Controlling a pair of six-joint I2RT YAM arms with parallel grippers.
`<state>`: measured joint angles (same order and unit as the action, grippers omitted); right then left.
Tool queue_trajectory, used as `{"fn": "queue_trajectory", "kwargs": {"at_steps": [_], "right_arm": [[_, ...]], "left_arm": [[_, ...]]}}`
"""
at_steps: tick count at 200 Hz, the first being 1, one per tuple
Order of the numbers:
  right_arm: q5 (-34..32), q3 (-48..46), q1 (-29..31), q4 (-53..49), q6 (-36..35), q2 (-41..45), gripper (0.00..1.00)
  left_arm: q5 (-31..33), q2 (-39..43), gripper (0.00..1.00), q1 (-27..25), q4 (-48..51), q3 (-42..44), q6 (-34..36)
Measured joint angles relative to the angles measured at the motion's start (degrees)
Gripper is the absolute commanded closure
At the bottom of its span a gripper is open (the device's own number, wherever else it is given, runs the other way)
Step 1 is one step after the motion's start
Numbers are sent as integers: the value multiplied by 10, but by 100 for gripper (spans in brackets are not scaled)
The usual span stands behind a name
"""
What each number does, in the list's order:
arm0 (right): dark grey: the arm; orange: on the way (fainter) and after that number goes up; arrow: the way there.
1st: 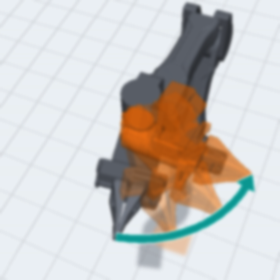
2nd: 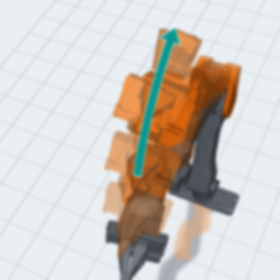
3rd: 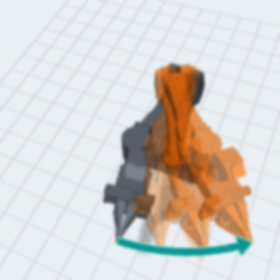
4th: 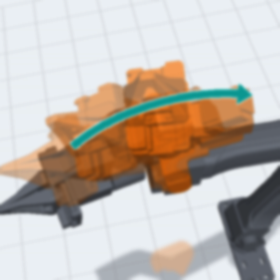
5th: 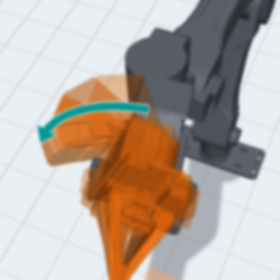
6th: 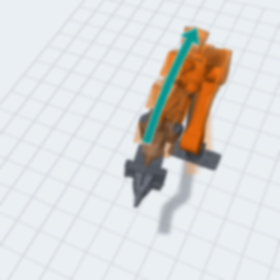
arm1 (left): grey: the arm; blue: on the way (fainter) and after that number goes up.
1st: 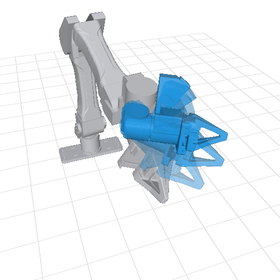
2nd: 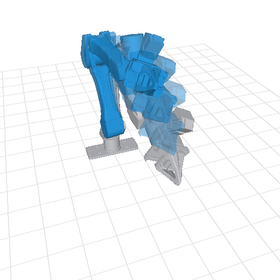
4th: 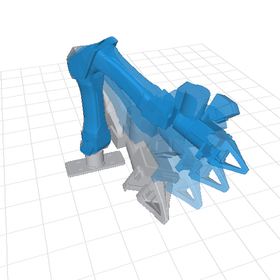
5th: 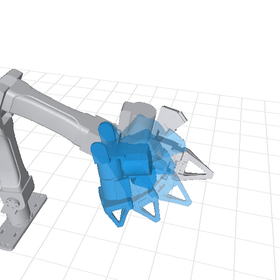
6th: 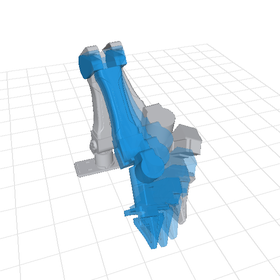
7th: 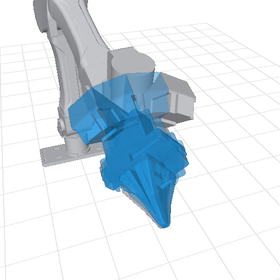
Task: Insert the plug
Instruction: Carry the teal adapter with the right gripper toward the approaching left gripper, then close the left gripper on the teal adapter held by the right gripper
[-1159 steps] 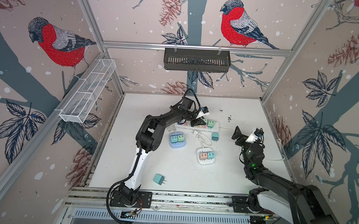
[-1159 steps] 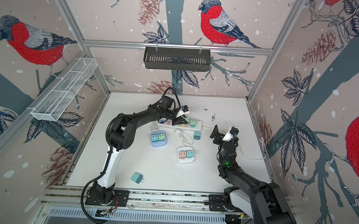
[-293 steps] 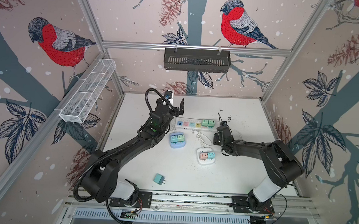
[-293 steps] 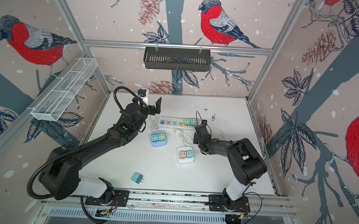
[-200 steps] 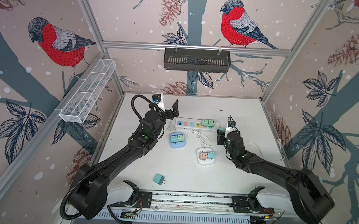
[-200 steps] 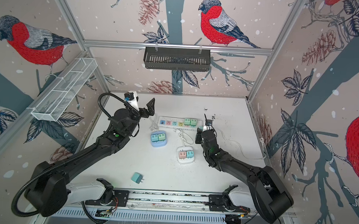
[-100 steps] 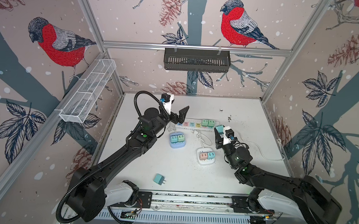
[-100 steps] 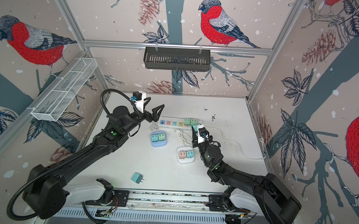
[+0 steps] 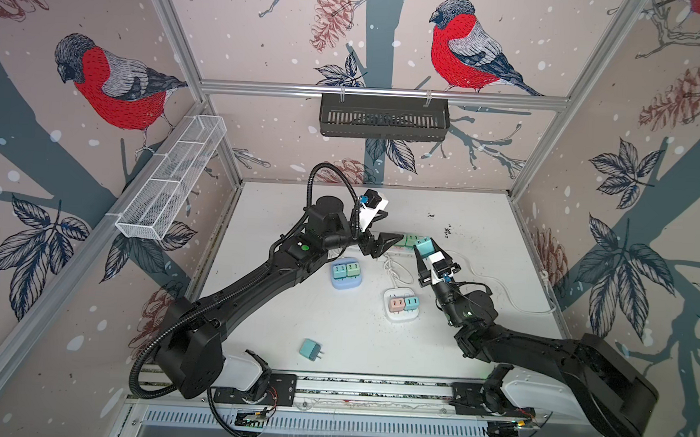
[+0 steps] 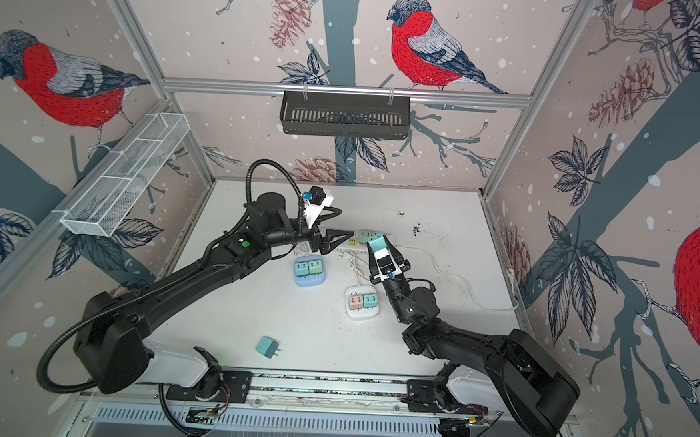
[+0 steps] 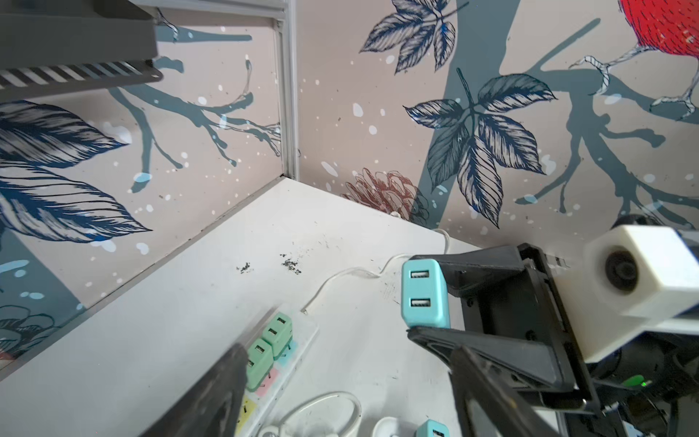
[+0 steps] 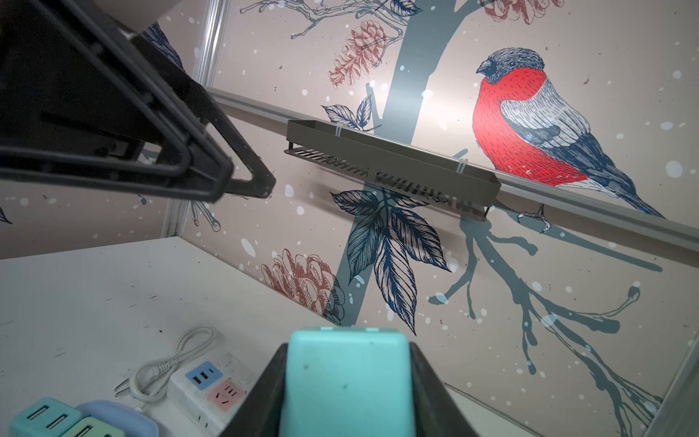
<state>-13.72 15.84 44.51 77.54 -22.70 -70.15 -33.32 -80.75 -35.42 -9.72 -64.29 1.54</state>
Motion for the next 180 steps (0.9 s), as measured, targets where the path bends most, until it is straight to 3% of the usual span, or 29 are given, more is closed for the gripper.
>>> {"fn": "queue_trajectory", "kwargs": {"at_steps": [102, 180], "right_arm": [[31, 27, 23, 23, -31, -47, 96], [33, 48, 37, 27, -47, -72, 96]], "left_arm": [[-70, -49, 24, -23, 76, -51, 30], [-87, -70, 31, -26, 104, -73, 45]]}}
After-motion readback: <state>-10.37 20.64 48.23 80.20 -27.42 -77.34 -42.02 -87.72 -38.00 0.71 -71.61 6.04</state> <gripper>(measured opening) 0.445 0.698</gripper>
